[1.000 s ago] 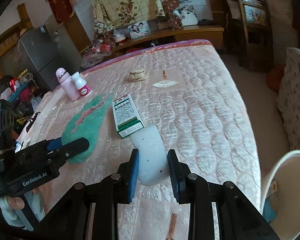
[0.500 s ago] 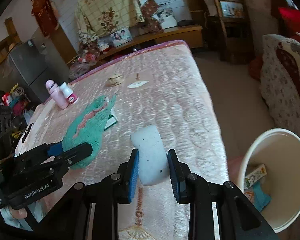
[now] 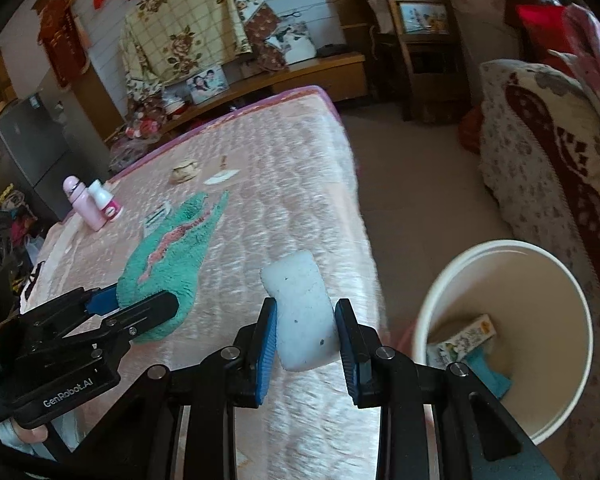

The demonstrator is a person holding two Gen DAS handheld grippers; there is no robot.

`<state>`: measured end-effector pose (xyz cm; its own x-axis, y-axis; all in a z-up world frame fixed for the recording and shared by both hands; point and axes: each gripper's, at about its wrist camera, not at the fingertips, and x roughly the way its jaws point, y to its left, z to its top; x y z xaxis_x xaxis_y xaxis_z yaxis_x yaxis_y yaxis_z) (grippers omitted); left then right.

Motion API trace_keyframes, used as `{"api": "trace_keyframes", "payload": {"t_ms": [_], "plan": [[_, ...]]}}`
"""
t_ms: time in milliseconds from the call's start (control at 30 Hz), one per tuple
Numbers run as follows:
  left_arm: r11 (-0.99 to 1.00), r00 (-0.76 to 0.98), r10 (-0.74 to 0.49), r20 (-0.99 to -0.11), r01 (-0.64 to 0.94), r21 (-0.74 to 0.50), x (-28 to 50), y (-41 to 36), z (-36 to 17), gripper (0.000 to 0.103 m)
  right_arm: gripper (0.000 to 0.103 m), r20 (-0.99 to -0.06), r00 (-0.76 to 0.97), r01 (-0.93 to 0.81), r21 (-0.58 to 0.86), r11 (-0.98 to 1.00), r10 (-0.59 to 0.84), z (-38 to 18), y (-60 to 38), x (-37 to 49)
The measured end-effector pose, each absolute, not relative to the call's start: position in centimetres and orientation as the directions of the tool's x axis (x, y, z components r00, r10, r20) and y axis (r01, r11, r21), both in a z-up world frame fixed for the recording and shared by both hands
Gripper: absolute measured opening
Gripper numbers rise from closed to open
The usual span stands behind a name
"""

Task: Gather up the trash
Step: 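Carry towel and foam block over the white bucket and open both tools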

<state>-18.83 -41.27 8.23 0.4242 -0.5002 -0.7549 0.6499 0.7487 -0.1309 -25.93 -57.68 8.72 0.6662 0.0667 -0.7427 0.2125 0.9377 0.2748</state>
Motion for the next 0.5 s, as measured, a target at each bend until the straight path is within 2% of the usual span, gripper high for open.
{"api": "trace_keyframes", "payload": {"t_ms": [500], "plan": [[0.665,0.331,-0.534,-0.778,0.733,-0.145,-20.8,-49.3,7.3,0.044,0.028,-0.767,0.640,0.349,0.235,0.907,-0.048,8.0,-63.6,-29.9]]}}
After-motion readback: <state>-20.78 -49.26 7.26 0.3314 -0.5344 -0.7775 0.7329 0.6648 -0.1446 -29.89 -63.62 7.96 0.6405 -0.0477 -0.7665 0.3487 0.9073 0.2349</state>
